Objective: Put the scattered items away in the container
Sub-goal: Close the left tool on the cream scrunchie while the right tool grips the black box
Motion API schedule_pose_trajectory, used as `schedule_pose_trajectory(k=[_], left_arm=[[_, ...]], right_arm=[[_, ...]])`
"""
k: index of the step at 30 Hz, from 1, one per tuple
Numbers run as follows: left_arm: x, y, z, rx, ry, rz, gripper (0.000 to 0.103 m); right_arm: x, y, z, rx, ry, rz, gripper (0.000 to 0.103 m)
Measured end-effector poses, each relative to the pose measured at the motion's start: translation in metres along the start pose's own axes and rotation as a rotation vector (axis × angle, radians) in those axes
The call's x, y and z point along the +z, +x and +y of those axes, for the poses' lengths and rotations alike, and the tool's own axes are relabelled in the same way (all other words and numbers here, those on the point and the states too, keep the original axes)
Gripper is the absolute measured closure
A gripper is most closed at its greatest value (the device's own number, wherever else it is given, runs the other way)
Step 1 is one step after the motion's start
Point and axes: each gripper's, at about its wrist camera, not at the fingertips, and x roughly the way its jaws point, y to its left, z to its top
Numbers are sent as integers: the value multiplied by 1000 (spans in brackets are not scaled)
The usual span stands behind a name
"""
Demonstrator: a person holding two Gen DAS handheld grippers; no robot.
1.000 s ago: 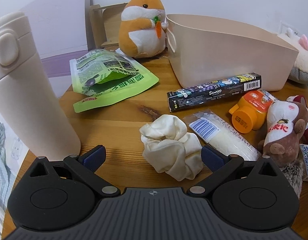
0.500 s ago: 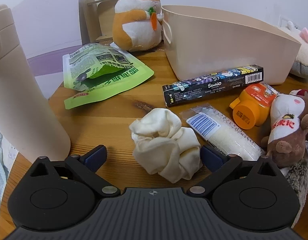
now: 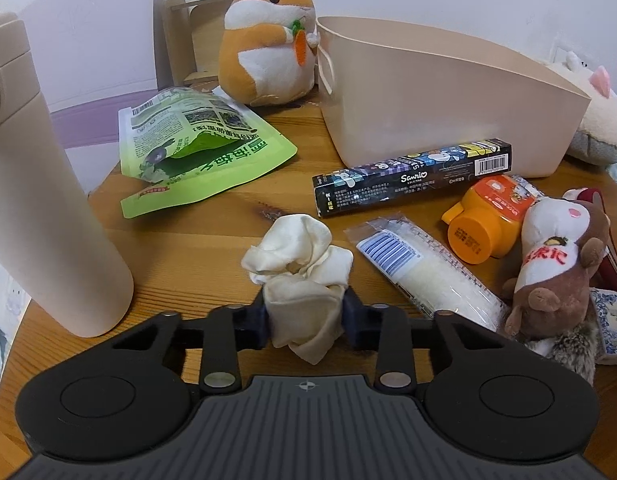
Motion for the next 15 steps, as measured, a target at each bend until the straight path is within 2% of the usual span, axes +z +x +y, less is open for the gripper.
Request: schedule_pose_trajectory(k=[6,15], left_arm=[[-2,-5,-1,-12,-1,3,81],[-2,-27,-8,-46,6,-9,83]], right_arm=[[-1,-4,0,4,9,-11,60],[3,-19,-6,-1,26,-44,60]])
